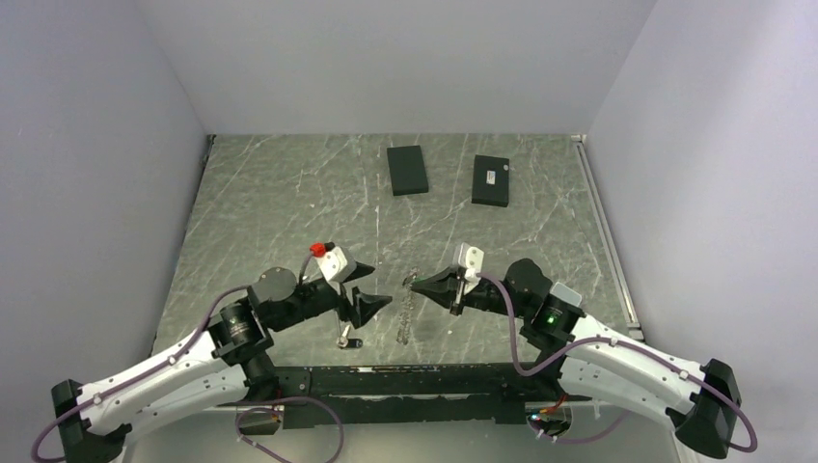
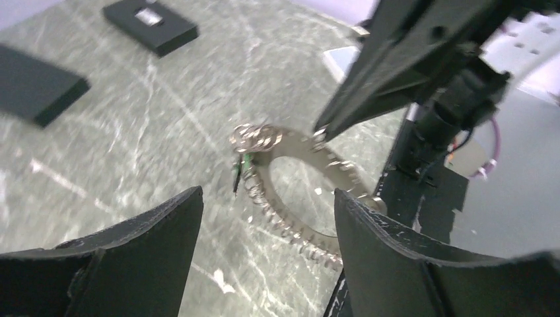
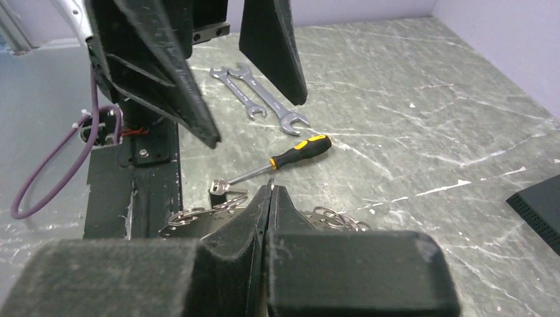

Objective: Put the keys on the keyring

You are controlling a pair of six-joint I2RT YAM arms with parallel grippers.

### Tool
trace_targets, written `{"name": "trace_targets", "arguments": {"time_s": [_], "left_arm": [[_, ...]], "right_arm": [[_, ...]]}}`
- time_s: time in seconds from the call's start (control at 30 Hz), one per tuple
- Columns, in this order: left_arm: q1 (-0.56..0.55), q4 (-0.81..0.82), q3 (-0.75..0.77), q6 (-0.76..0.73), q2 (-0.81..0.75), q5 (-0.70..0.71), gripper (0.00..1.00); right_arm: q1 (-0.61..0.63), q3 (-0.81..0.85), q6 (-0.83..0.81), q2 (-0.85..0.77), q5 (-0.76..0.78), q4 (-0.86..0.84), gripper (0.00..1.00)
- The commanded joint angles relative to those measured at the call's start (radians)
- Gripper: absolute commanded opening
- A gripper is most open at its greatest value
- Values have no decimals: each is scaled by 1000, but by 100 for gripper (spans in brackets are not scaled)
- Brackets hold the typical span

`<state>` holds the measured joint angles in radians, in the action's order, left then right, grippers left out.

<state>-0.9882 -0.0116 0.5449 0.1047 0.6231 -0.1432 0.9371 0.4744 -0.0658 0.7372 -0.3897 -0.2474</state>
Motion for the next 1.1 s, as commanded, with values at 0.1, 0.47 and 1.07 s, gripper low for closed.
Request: {"name": "trace_targets", "arguments": {"time_s": [0.1, 0.47, 1.07], "left_arm": [[-1, -364, 74, 424, 58, 399, 74], [-2, -268, 172, 237, 242, 157, 56], [-1, -159, 243, -208, 59, -97, 44]], "right_arm": [[0, -63, 104, -48, 69, -207, 0], [-2, -253, 352, -130, 182, -620, 0], [-224, -333, 1049, 224, 114, -1458, 0]]}}
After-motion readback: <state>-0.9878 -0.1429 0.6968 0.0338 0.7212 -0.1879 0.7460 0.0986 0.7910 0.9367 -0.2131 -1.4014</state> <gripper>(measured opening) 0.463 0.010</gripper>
